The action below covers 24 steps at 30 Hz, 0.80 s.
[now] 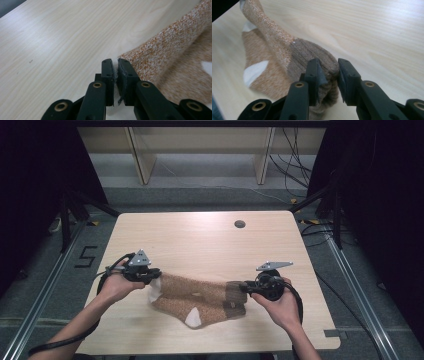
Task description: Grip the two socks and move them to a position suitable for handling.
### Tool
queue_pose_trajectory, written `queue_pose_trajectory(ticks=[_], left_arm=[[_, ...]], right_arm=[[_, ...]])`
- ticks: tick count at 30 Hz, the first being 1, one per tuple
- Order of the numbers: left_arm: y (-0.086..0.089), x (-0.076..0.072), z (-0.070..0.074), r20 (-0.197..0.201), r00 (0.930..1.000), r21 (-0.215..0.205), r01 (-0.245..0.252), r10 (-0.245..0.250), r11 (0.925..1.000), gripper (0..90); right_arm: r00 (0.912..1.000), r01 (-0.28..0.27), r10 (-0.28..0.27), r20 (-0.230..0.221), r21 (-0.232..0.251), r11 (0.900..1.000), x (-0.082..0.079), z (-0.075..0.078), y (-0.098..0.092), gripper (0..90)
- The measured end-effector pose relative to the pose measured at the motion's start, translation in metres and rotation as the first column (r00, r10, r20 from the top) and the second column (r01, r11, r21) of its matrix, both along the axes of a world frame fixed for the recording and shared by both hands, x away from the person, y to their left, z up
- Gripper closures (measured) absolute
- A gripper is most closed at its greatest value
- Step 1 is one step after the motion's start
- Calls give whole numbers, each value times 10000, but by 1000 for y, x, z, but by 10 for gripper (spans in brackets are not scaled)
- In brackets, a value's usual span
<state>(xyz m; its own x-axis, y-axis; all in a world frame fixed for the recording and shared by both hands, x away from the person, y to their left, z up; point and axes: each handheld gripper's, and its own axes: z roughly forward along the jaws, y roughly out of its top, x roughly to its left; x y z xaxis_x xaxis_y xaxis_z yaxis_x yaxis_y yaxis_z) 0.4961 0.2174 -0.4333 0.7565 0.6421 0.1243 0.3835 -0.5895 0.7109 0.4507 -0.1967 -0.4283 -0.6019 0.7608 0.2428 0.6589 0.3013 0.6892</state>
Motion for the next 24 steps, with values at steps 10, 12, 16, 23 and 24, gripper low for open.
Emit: queue_pose_trajectory(ticks=[10,12,16,23,24], left_arm=[[-19,31,-29,-77,9970,530,-768,773,9956,812],[-21,35,-35,1,9955,663,-945,948,9933,812],[-22,40,-41,54,9936,875,-1125,1125,9898,759],[-14,30,-31,96,9896,-238,-1436,1439,9894,513],[-14,30,-31,96,9896,-238,-1436,1439,9894,481]], right_arm=[[9943,1064,-1066,-31,-352,9937,33,-19,4,703],[9928,1192,-1195,-55,-392,9921,34,-21,6,696],[9889,1461,-1430,409,-894,9852,46,-28,5,638],[9881,1533,-1517,268,-710,9856,42,-28,3,582],[9881,1533,-1517,268,-710,9856,42,-28,3,582]])
